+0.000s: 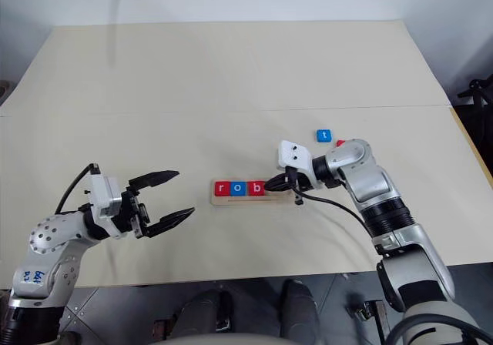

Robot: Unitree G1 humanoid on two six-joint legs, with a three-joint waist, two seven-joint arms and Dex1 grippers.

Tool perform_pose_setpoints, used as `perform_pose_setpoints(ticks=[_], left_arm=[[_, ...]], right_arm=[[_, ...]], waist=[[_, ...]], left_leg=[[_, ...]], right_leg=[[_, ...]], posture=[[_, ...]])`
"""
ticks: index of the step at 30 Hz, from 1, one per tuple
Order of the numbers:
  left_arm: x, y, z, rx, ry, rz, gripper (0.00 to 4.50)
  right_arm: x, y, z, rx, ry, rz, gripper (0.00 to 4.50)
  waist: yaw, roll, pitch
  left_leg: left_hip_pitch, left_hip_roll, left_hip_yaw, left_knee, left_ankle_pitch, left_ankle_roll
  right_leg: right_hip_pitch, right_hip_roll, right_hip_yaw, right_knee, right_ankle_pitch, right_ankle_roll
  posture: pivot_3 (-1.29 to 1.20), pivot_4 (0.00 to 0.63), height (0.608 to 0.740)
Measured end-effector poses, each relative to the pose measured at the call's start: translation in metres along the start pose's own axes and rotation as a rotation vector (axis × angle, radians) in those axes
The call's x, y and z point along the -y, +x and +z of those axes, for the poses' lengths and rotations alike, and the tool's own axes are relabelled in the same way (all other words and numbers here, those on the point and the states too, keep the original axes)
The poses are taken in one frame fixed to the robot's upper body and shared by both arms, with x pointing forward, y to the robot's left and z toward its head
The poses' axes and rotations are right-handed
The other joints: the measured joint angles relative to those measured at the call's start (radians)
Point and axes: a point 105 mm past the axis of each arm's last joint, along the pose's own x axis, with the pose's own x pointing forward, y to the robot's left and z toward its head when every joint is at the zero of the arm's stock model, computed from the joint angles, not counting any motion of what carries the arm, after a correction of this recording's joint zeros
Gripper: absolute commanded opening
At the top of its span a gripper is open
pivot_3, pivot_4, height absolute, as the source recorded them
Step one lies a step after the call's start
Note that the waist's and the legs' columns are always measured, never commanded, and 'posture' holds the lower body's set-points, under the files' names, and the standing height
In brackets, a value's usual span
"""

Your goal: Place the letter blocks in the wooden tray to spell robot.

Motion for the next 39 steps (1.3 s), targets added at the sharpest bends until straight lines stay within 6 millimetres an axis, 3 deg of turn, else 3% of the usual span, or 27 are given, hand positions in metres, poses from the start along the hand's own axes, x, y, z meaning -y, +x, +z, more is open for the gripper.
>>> perform_pose_setpoints(ticks=[8,11,14,17,24,25,28,31,35,39], left_arm=[[0.000,0.000,0.000,-0.001,0.000,0.001,4.50],[0.000,0.000,-0.001,-0.005,-0.008,0.001,4.50],[0.000,0.000,-0.002,-0.006,-0.011,-0.001,4.50],[-0.003,0.003,0.000,0.001,-0.005,-0.003,4.50],[-0.012,0.010,-0.001,0.003,-0.019,-0.030,4.50],[-0.012,0.011,-0.001,0.003,-0.018,-0.039,4.50],[-0.018,0.013,-0.003,0.002,-0.026,-0.041,4.50],[-0.024,0.016,0.000,0.010,-0.016,-0.038,4.50],[-0.023,0.020,0.001,0.016,-0.011,-0.057,4.50],[-0.021,0.021,0.000,0.016,-0.016,-0.060,4.50]], right_arm=[[0.000,0.001,0.003,0.008,0.000,-0.007,0.01],[0.002,-0.017,0.001,0.019,0.015,-0.069,0.18],[0.006,-0.046,-0.001,0.079,0.058,-0.198,0.85],[0.000,-0.079,-0.020,0.138,0.112,-0.383,1.86],[-0.051,-0.138,-0.070,0.216,0.230,-0.775,4.35],[-0.060,-0.144,-0.078,0.215,0.262,-0.826,4.47],[-0.086,-0.155,-0.100,0.191,0.339,-0.951,4.47],[-0.097,-0.158,-0.109,0.173,0.366,-1.008,4.47],[-0.085,-0.164,-0.096,0.214,0.327,-1.061,4.47],[-0.051,-0.162,-0.075,0.279,0.346,-1.052,4.47]], waist=[[0.001,0.000,0.000],[0.005,0.000,0.000],[0.007,0.000,0.000],[0.021,0.000,0.000],[0.033,0.000,0.000],[0.032,-0.001,0.000],[0.029,0.000,0.000],[0.019,0.000,-0.001],[0.011,0.000,-0.001],[0.005,0.000,-0.001]], left_leg=[[0.000,0.000,0.000,0.000,0.000,0.000],[0.000,0.000,0.000,0.000,0.000,0.000],[0.000,0.000,0.000,0.000,0.000,0.000],[0.000,0.000,0.000,0.000,0.000,0.000],[0.000,-0.001,0.000,0.000,0.000,0.000],[0.001,0.000,0.000,-0.001,0.000,0.000],[0.002,0.000,0.000,-0.001,0.000,0.000],[0.004,0.000,0.002,-0.001,0.000,0.000],[0.004,0.000,0.002,-0.001,0.000,0.000],[0.004,0.000,0.002,-0.001,0.000,0.000]], right_leg=[[0.000,0.000,0.000,0.000,0.000,0.000],[0.000,0.000,0.000,0.000,0.000,0.000],[0.000,0.000,0.000,-0.001,0.000,0.000],[0.001,0.000,0.000,-0.001,0.000,0.000],[0.001,0.000,0.000,-0.002,0.000,0.000],[0.002,0.000,0.000,-0.002,0.000,0.000],[0.002,0.000,0.000,-0.001,0.000,0.000],[0.002,0.000,0.003,0.000,0.000,0.000],[0.002,0.000,0.003,0.001,0.000,0.000],[0.002,0.000,0.004,0.001,0.000,0.000]], posture=[[0.00,0.150,0.740],[0.00,0.150,0.740],[0.00,0.150,0.740],[0.00,0.150,0.740],[0.00,0.150,0.740],[0.00,0.150,0.740],[0.00,0.150,0.740],[0.00,0.150,0.740],[0.00,0.150,0.740],[0.00,0.150,0.740]])
